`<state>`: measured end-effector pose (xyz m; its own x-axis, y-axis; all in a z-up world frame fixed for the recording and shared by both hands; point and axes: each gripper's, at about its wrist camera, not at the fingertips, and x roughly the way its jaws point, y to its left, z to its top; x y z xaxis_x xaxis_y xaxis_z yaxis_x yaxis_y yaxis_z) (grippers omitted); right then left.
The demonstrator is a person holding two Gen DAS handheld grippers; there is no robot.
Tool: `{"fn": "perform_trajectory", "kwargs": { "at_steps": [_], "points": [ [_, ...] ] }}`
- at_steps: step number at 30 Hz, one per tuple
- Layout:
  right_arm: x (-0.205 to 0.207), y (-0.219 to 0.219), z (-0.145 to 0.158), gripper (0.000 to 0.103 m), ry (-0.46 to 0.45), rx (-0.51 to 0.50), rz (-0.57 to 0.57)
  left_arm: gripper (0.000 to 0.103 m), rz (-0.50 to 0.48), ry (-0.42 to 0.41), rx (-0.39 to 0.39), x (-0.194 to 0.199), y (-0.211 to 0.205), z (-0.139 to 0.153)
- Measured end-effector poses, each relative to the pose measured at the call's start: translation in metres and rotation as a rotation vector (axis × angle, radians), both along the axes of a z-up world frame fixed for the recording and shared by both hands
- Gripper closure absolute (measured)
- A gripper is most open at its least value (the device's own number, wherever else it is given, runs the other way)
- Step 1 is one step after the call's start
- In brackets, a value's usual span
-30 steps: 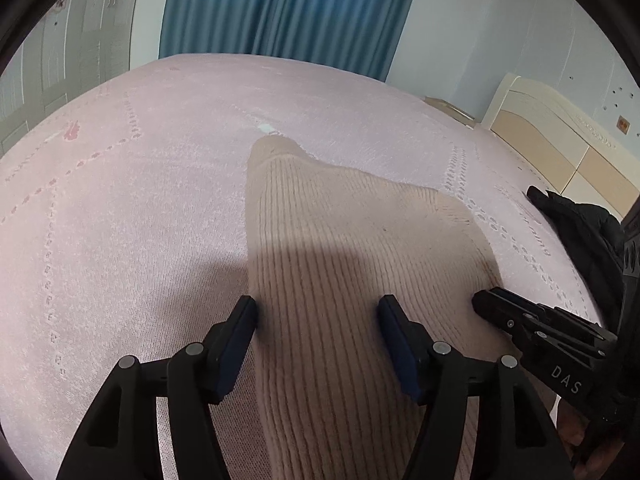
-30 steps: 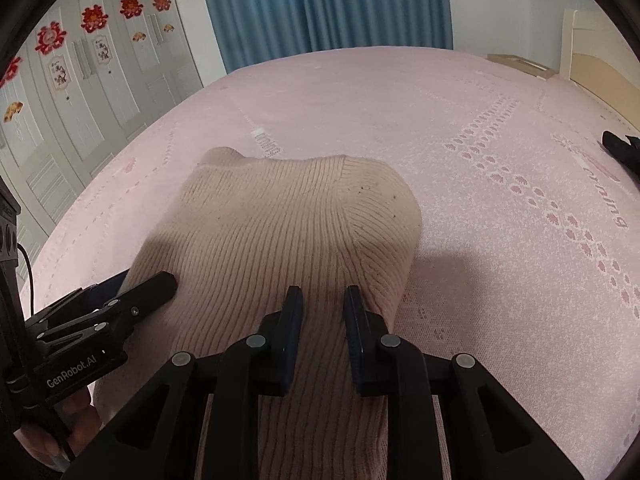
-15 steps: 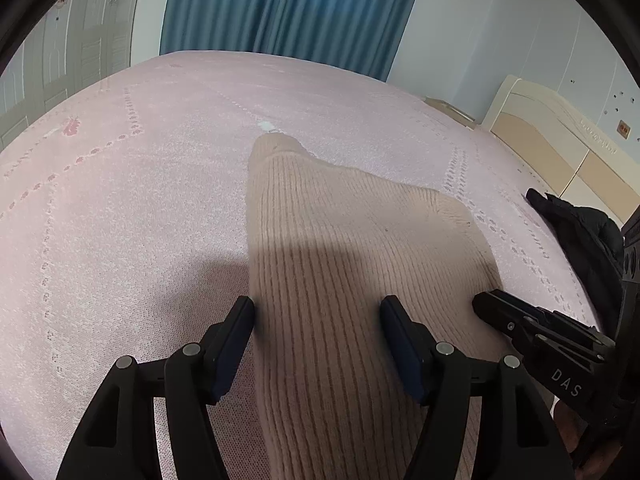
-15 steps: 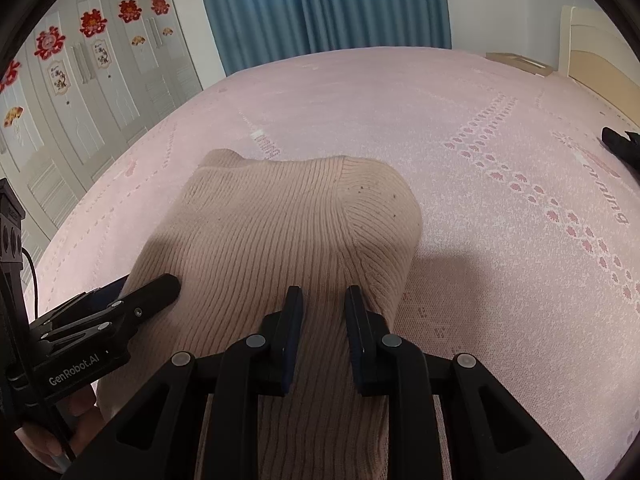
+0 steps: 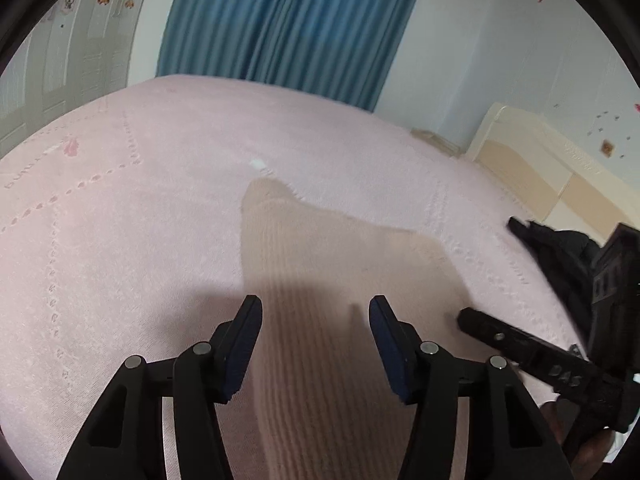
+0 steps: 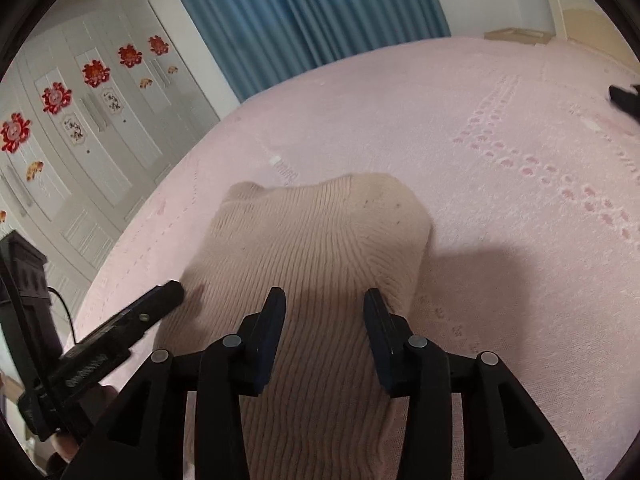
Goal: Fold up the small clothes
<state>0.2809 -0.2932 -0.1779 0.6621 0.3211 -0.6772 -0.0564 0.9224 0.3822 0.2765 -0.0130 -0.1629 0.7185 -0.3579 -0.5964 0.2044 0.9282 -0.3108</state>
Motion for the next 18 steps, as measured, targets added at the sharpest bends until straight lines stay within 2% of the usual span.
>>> {"fn": "perform_trajectory", "kwargs": {
  "at_steps": [2, 5, 7, 11, 18],
  "points": [
    [-0.002, 0.004, 0.003, 0.076, -0.016, -0.041, -0.014, 0.052, -0.013, -0.013, -0.014, -0.001, -0.001, 0.002],
    [-0.006, 0.009, 0.008, 0.078, -0.049, -0.084, -0.034, 0.061, -0.023, -0.001, -0.014, 0.004, -0.006, 0.001],
    [-0.005, 0.011, 0.007, 0.079, -0.048, -0.105, -0.036, 0.063, -0.031, 0.008, 0.019, 0.005, -0.012, -0.003],
    [0.001, 0.013, -0.002, 0.088, -0.006, -0.155, -0.046, 0.063, -0.030, -0.003, 0.094, 0.004, -0.019, -0.008],
    [0.004, 0.009, -0.008, 0.089, 0.026, -0.165, -0.037, 0.063, -0.010, 0.003, 0.126, 0.007, -0.023, -0.011]
  ]
}}
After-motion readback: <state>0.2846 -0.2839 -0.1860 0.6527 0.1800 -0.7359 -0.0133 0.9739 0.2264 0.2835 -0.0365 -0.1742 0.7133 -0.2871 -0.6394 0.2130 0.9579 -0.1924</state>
